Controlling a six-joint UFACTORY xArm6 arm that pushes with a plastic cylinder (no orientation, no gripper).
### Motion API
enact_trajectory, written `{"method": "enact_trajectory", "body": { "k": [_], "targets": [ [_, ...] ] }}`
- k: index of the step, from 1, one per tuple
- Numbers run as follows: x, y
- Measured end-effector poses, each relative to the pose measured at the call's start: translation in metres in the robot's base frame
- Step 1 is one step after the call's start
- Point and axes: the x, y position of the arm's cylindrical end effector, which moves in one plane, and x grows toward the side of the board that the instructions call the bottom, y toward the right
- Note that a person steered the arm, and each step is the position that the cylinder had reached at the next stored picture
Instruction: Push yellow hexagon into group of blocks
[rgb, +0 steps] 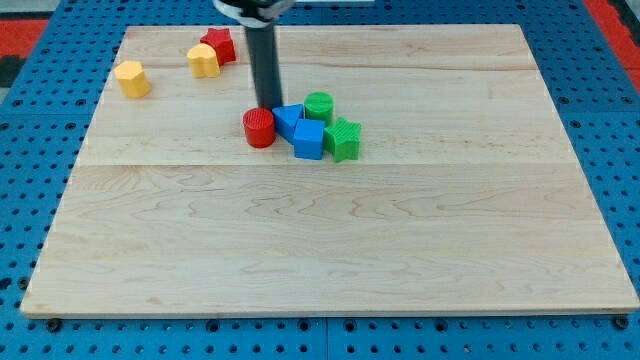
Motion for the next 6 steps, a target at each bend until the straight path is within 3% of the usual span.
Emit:
{"method": "enact_trajectory", "body": {
  "k": [1, 2, 3, 5, 6],
  "targets": [
    [-0.04, -0.104],
    [-0.015, -0.145],
    [0.005, -0.235],
    [-0.081, -0.232],
    [-0.026, -0.164]
  ]
}}
